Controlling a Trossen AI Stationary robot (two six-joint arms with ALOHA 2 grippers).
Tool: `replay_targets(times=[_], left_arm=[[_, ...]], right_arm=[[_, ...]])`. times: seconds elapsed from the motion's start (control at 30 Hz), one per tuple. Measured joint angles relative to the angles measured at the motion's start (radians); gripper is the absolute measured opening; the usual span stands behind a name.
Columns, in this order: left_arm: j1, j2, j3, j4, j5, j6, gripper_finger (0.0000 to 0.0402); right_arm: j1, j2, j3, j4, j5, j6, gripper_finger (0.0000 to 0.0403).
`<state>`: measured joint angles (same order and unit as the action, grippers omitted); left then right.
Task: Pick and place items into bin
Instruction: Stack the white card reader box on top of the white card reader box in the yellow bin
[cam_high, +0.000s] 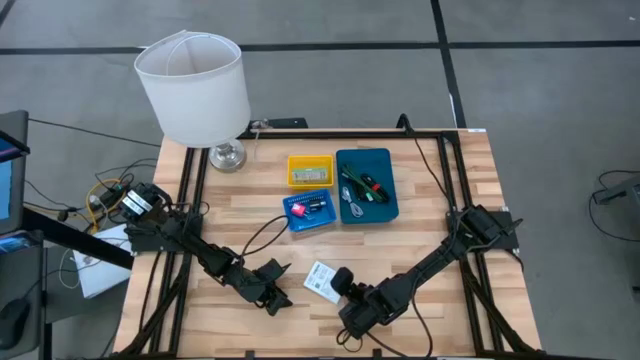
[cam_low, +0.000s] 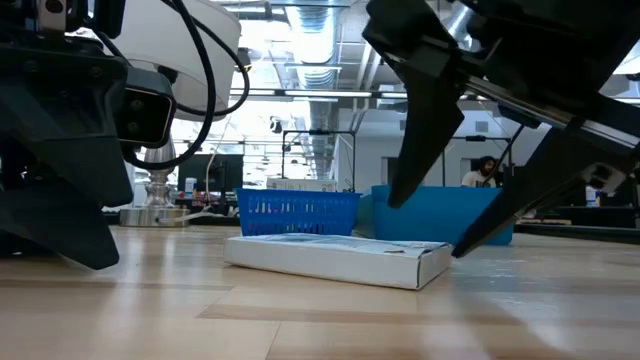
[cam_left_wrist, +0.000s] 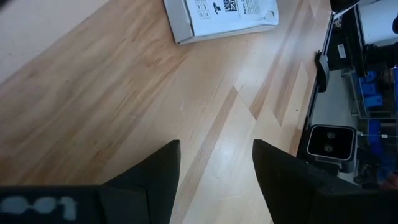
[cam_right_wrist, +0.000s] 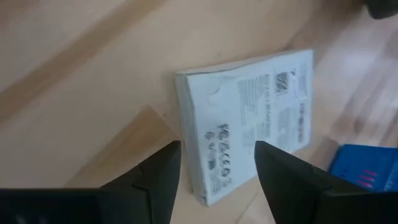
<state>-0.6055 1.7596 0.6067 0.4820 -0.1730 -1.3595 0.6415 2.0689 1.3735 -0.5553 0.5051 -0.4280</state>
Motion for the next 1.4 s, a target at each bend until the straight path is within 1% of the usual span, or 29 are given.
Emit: replay_targets(times=[0.13,0.4,0.5,0.63,0.73,0.8,0.87,0.93,1.03,1.07,1.23,1.4], left_arm=[[0.0,0.0,0.0,0.0,0.001,-0.004,0.019],[0.0,0.0,0.0,0.001,0.004,-0.006,0.019],[0.0,0.0,0.0,0.002,0.005,-0.007,0.019],[-0.003,0.0,0.001,0.002,0.007,-0.007,0.019],[-0.01,0.0,0.004,-0.001,0.006,-0.006,0.019],[-0.014,0.0,0.004,-0.002,0.005,-0.006,0.019],[-0.016,0.0,0.005,-0.005,0.003,-0.006,0.019],[-0.016,0.0,0.005,-0.006,0.003,-0.006,0.019],[-0.016,0.0,0.005,-0.006,-0.004,-0.006,0.019],[-0.016,0.0,0.005,-0.006,-0.007,-0.006,0.019],[-0.016,0.0,0.005,-0.005,-0.008,-0.006,0.019],[-0.016,0.0,0.005,-0.005,-0.009,-0.006,0.019]], right_arm=[[-0.009,0.0,0.0,0.0,-0.058,-0.001,0.0192],[-0.052,0.0,-0.004,0.008,-0.075,-0.05,0.0182],[-0.075,0.021,-0.001,0.019,-0.125,-0.053,0.0179],[-0.08,0.06,0.005,0.01,-0.197,-0.099,0.0174],[-0.071,0.079,0.006,0.009,-0.184,-0.095,0.0167],[-0.072,0.084,0.007,0.021,-0.192,-0.044,0.0155],[-0.072,0.085,0.007,0.023,-0.205,0.016,0.0132],[-0.076,0.086,0.006,0.031,-0.218,0.083,0.0097],[-0.083,0.096,0.007,0.074,-0.229,0.174,0.003],[-0.084,0.096,0.007,0.078,-0.229,0.2,0.0018],[-0.081,0.101,0.007,0.119,-0.228,0.299,0.0006],[-0.077,0.107,0.046,0.075,-0.186,0.377,0.0002]])
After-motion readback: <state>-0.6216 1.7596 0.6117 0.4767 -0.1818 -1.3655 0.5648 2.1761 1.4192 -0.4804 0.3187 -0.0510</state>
